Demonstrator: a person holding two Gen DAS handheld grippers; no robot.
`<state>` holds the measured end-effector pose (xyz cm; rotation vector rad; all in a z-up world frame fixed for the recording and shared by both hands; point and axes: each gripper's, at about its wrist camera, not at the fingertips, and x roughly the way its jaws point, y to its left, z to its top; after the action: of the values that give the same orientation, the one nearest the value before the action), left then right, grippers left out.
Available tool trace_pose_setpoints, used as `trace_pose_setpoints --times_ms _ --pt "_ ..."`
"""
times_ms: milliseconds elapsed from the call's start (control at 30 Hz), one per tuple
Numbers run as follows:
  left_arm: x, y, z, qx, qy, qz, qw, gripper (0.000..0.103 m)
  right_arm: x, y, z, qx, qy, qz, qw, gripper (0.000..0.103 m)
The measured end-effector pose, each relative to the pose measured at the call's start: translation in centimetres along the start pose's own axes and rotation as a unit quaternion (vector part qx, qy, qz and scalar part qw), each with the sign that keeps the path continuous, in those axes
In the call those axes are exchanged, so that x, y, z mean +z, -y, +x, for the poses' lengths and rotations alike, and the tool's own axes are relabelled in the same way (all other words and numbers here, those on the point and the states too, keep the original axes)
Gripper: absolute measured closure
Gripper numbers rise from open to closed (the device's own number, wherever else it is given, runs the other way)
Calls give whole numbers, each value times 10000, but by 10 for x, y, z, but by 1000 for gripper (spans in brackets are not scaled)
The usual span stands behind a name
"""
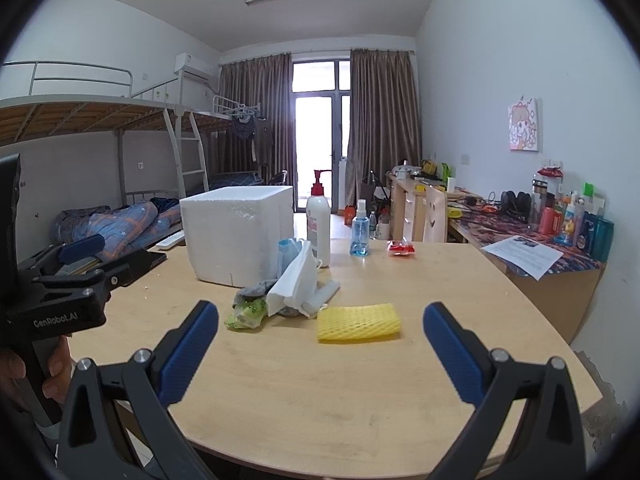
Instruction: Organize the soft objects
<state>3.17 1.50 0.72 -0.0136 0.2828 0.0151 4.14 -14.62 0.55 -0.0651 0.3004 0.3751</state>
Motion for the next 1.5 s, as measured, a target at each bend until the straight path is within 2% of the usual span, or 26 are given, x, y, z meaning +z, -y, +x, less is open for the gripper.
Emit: trace_pose_setpoints --times_ms 600,1067,1267,1500 --pt "-1 -2 67 -141 -755 145 9969 1 -2 21 58 -36 -613 137 9980 0" --pt "1 -3 126 -389 -1588 147 9864 1 2 42 107 -65 -1261 171 9918 0" --pt "-2 -1 155 -400 -1875 188 9813 6 3 46 129 -53 -1601 101 9870 0" --pt "-6 0 179 -545 -2218 129 9735 22 5 50 149 -14 -1895 61 9819 3"
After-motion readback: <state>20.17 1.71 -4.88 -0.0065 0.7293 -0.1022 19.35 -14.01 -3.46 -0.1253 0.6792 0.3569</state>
